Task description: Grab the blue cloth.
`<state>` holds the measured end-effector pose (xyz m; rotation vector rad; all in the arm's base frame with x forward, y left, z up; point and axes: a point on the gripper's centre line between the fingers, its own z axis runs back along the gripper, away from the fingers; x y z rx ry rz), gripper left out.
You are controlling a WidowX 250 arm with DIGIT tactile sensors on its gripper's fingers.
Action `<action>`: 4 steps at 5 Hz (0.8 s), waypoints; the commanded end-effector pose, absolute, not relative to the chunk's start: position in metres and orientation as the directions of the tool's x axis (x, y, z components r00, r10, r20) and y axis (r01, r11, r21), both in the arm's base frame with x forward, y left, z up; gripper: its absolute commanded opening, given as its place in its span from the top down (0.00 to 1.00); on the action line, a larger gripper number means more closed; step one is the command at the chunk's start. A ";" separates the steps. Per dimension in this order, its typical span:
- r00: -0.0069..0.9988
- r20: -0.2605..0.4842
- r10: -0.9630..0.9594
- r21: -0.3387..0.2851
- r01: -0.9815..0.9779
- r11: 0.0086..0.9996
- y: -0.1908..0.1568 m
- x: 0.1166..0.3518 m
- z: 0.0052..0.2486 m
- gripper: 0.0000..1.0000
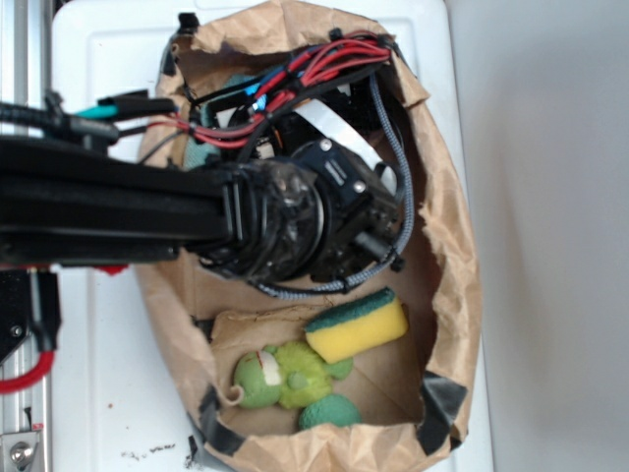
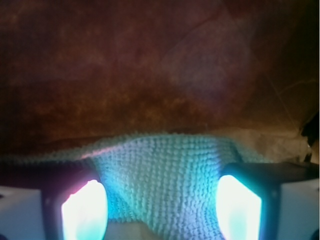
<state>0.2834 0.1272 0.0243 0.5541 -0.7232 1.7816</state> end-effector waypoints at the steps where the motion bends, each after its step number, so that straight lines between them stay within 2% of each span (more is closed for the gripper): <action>1: -0.335 0.659 0.674 -0.240 -0.942 -0.233 0.130 0.273 0.041 1.00; 4: -0.330 0.657 0.678 -0.250 -0.944 -0.217 0.129 0.271 0.044 1.00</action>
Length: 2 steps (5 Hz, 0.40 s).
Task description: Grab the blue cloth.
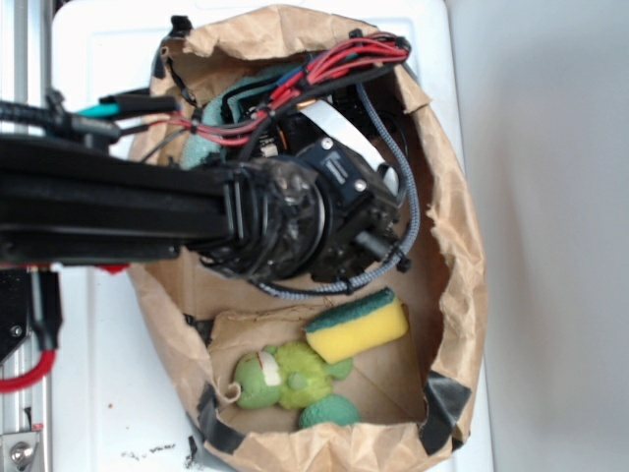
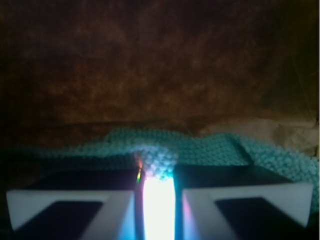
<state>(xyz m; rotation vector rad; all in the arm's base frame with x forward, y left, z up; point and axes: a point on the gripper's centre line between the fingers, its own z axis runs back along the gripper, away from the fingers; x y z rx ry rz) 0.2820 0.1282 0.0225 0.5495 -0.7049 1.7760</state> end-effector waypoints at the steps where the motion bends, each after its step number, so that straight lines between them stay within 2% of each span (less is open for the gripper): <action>1: -0.306 0.651 0.695 -0.257 -0.950 -0.178 0.128 0.269 0.052 1.00; 2: -0.206 0.614 0.762 -0.228 -0.970 -0.078 0.126 0.270 0.072 1.00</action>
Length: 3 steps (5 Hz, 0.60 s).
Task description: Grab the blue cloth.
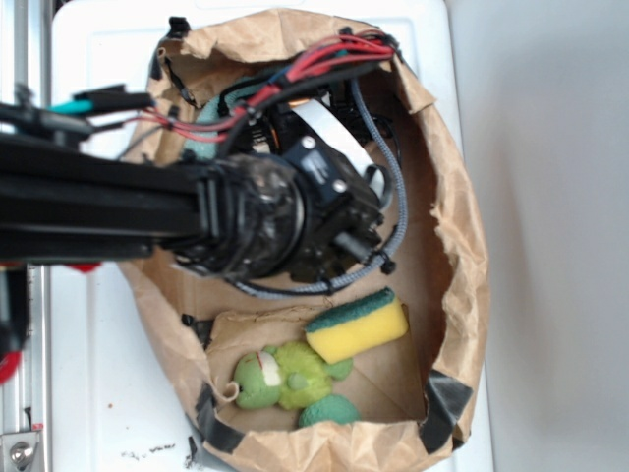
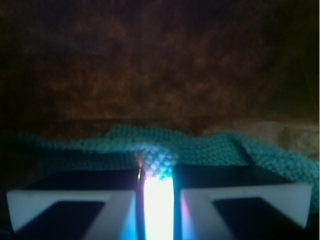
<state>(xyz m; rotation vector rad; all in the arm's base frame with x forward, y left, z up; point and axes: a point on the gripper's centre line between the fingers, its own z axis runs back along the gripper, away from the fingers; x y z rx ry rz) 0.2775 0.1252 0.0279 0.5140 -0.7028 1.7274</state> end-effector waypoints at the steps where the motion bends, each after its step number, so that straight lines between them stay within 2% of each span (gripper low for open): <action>1: -0.143 0.564 0.813 -0.222 -0.975 -0.017 0.123 0.270 0.092 1.00; 2: -0.043 0.528 0.848 -0.212 -0.974 0.083 0.128 0.274 0.108 1.00; 3: 0.117 0.485 0.867 -0.183 -0.956 0.231 0.129 0.278 0.118 1.00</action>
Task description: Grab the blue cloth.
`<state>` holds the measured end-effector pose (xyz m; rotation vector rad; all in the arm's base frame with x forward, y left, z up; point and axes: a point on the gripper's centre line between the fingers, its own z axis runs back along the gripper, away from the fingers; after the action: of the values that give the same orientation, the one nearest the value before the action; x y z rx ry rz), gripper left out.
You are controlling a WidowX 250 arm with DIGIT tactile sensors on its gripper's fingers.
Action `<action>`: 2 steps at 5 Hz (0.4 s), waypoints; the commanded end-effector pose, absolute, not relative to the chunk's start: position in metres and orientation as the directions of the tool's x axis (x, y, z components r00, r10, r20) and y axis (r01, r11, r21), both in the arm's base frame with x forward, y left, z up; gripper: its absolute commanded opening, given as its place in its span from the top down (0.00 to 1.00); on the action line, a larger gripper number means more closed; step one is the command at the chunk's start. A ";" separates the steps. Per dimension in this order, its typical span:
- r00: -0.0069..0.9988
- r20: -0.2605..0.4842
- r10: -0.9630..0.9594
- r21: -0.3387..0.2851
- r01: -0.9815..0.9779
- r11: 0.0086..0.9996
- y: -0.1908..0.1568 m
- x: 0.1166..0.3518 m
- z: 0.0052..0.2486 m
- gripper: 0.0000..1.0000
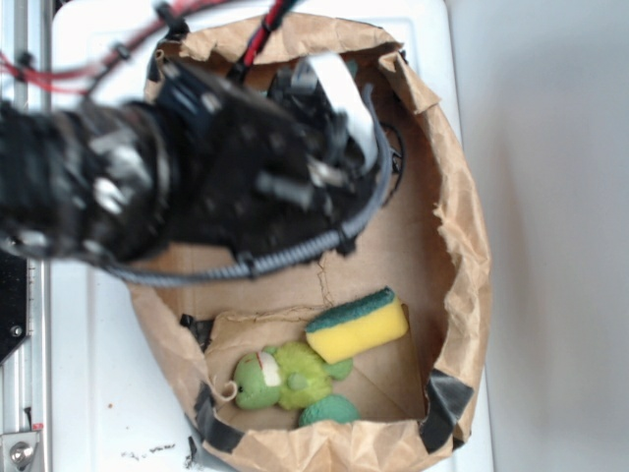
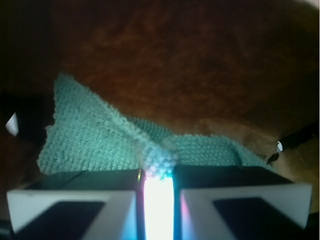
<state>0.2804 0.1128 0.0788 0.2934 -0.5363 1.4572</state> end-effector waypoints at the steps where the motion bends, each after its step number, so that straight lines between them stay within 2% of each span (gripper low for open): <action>1: 0.299 0.384 0.874 -0.150 -0.914 0.378 0.128 0.287 0.123 1.00; 2: 0.391 0.344 0.854 -0.140 -0.878 0.458 0.106 0.290 0.132 1.00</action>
<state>0.2889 0.0876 0.0980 0.1015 -0.2990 1.0947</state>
